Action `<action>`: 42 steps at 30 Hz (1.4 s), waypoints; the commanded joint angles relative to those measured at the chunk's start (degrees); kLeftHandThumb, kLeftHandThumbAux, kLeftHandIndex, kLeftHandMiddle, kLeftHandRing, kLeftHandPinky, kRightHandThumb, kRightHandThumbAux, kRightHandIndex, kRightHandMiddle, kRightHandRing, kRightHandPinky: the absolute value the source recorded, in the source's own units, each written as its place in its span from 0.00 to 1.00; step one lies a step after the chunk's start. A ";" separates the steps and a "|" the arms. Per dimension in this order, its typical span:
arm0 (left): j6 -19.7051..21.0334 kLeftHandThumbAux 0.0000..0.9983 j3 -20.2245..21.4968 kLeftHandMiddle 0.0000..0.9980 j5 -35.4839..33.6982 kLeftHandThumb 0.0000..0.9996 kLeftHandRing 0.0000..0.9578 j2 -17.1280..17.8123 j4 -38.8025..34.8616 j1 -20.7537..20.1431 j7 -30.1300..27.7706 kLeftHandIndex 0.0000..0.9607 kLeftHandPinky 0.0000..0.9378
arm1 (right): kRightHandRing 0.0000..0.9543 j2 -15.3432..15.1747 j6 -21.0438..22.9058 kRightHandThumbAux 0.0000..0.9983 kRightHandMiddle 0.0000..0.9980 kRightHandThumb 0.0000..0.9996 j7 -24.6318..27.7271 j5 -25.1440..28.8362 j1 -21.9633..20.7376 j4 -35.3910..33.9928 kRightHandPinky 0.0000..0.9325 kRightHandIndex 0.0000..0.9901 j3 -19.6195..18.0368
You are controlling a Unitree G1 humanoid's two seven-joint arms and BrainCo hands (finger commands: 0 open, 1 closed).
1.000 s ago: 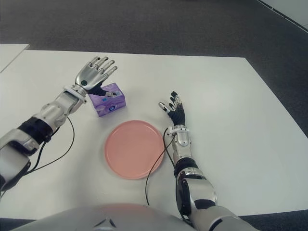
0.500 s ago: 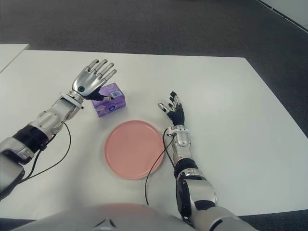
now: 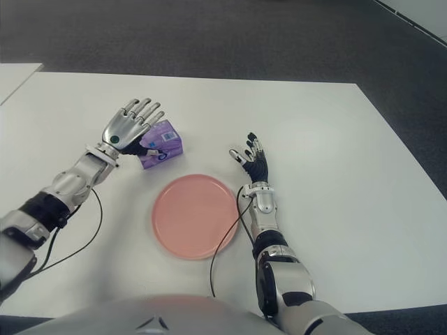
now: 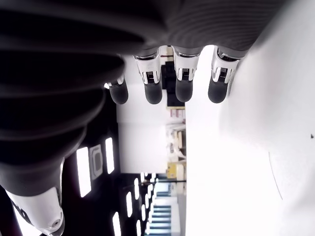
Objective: Put the tissue paper into the plate.
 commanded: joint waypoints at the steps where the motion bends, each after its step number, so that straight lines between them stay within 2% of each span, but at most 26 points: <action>1: -1.24 0.23 -0.17 0.00 -1.74 0.12 0.00 -1.95 3.04 1.32 -1.74 0.00 0.00 | 0.00 0.39 2.24 0.68 0.00 0.02 0.06 -0.20 4.63 2.61 0.00 0.00 0.20; 9: -3.65 0.20 0.20 0.00 -4.99 0.09 0.00 -4.47 7.71 0.61 -2.52 0.00 0.00 | 0.00 0.33 3.11 0.68 0.00 0.02 -0.11 -0.04 4.56 2.35 0.00 0.00 0.09; 20: -6.06 0.17 0.46 0.00 -7.75 0.08 0.00 -5.06 9.19 0.29 -4.90 0.00 0.00 | 0.00 0.37 3.42 0.68 0.00 0.01 -0.34 -0.13 4.66 2.05 0.00 0.00 0.25; 30: -6.48 0.17 0.26 0.00 -8.52 0.06 0.00 -5.64 9.97 0.24 -6.04 0.00 0.00 | 0.00 0.32 3.15 0.68 0.00 0.01 -0.38 -0.23 4.62 2.13 0.00 0.00 0.49; 42: -5.99 0.16 -0.15 0.00 -8.11 0.08 0.00 -6.76 12.05 -0.55 -4.94 0.00 0.00 | 0.00 0.31 2.54 0.68 0.00 0.00 -0.45 -0.40 4.76 2.18 0.00 0.00 0.91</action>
